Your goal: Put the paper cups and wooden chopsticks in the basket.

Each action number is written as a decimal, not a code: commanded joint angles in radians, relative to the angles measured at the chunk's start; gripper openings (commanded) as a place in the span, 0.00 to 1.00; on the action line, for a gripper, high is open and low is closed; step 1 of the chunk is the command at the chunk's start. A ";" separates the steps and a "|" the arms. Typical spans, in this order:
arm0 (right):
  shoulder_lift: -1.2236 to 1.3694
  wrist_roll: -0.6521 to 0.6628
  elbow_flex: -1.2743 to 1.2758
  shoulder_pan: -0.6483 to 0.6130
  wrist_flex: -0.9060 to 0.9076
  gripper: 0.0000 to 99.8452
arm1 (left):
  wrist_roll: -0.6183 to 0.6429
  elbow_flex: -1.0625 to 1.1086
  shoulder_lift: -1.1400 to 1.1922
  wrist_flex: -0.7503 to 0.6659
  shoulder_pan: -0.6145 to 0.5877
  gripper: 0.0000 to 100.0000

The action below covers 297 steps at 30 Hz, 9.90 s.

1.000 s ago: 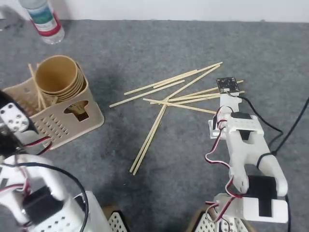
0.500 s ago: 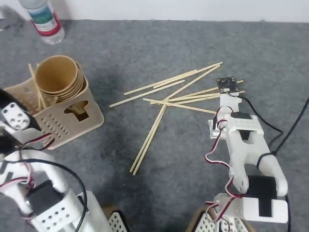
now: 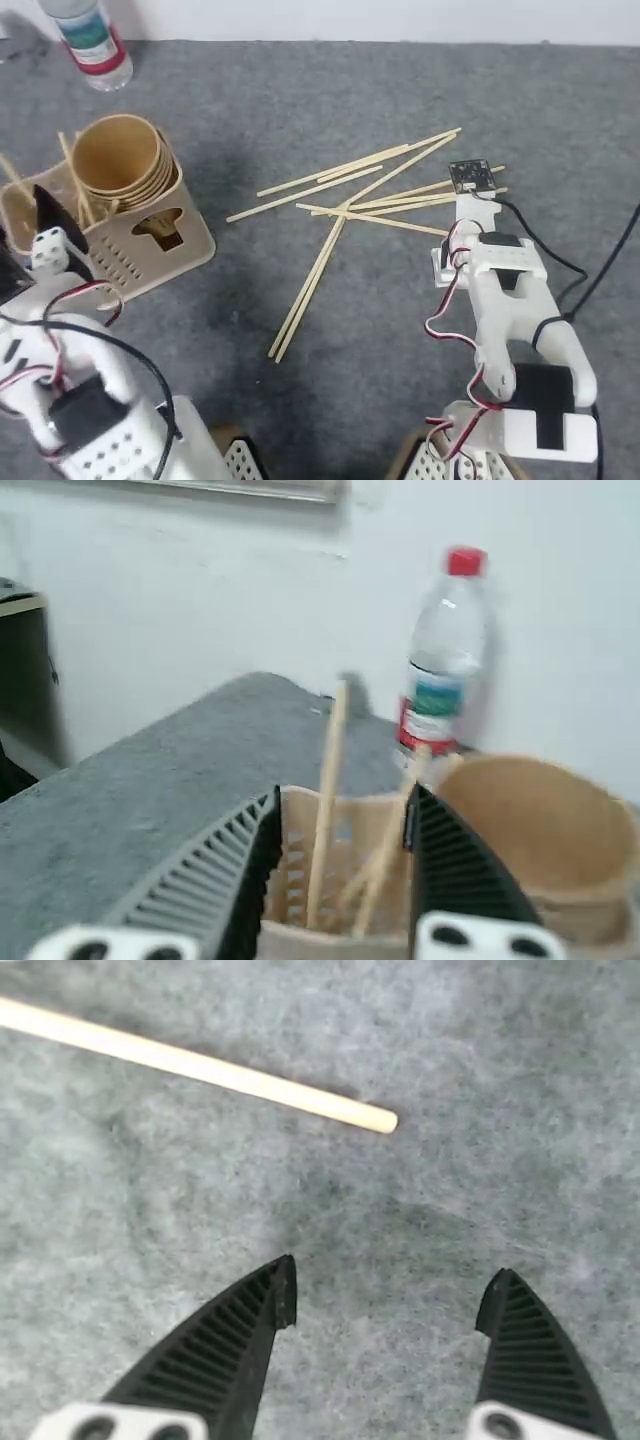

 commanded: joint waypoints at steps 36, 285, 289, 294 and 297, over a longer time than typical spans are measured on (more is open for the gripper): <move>-0.226 -0.181 0.117 0.196 -0.064 0.30 | -0.568 -1.135 1.580 0.442 1.019 0.20; -0.022 -0.169 -0.046 0.153 -0.004 0.30 | -0.258 -0.835 1.178 0.603 1.085 0.01; -0.022 -0.169 -0.046 0.153 -0.004 0.30 | -0.258 -0.835 0.930 0.554 1.056 0.01; -0.022 -0.169 -0.046 0.153 -0.004 0.30 | -0.256 -0.835 0.618 0.405 0.934 0.01; -0.022 -0.169 -0.046 0.153 -0.004 0.30 | -0.252 -0.834 0.448 0.318 0.807 0.01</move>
